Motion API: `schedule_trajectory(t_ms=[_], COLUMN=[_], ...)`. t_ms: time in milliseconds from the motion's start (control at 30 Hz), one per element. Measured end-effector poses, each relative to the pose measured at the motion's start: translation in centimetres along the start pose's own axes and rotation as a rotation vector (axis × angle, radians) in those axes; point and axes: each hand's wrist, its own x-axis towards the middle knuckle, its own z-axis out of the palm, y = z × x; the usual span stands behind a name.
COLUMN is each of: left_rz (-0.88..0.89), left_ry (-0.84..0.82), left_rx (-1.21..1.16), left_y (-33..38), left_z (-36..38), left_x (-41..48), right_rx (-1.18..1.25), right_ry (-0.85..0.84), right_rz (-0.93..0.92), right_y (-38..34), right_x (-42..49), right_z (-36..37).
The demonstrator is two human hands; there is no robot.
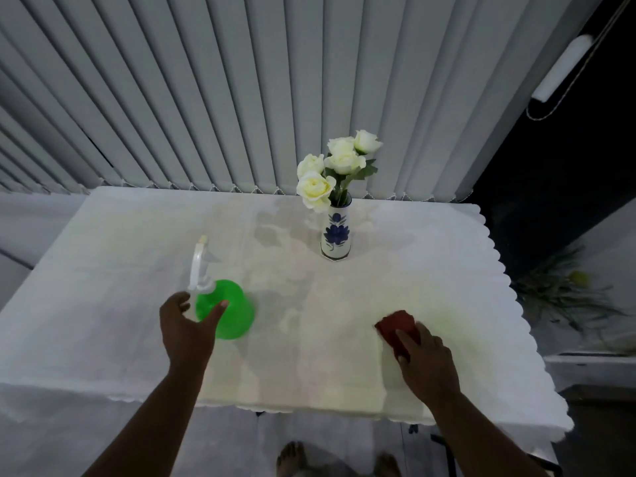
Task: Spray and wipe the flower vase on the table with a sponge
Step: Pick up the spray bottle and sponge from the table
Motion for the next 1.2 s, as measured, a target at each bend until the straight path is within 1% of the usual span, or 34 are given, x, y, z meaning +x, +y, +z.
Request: schedule_trajectory(t_ms=[33,133,300,400,500,600,667,733,867,967,1067,1200], left_rz=[0.007,0.02,0.116,0.195,0.251,0.307,0.373,0.486,0.638,0.699,0.735,0.824], left_ry=[-0.045,-0.145,-0.144,-0.207,-0.341,-0.474,-0.547,-0.606,-0.794,-0.957,-1.124,-1.314], left_rx=[0.005,0.06,0.133,0.119,0.014,-0.073,-0.111,-0.122,-0.192,-0.245,-0.281,-0.237], left_y=[0.4,1.0,2.3,4.2,7.5,11.1,13.9,16.9,23.5,28.0,31.4,34.1], left_z=[0.3,1.0,1.3,2.1,4.2,7.5,10.2,12.9,18.2,22.0,25.5,29.6], left_x=[0.8,2.5,2.7,1.1,-1.7,-5.0,-7.6,-10.5,-17.2,-23.2,-29.5,-37.5], right_rx=[-0.016,0.049,0.145,0.276,0.375,0.426,0.447,0.453,0.511,0.649,0.625,0.644], right_ry=[-0.026,-0.054,-0.003,0.057,0.166,0.283,0.336,0.365,0.417,0.464,0.481,0.456], right_rz=[-0.007,0.01,0.046,0.078,0.11,0.188,0.259,0.346,0.593,0.778,0.938,1.211], right_y=[0.1,0.3,0.0,0.5,2.1,4.9,7.6,10.5,17.0,21.5,24.7,27.4], right_x=[0.0,0.3,0.7,0.7,0.2,-0.8,-2.1,-3.7,-8.4,-12.9,-17.3,-21.3], right_z=[-0.1,-0.5,-1.3,-2.3,-3.7,-5.2,-6.1,-6.8,-7.3,-6.7,-4.8,-1.2])
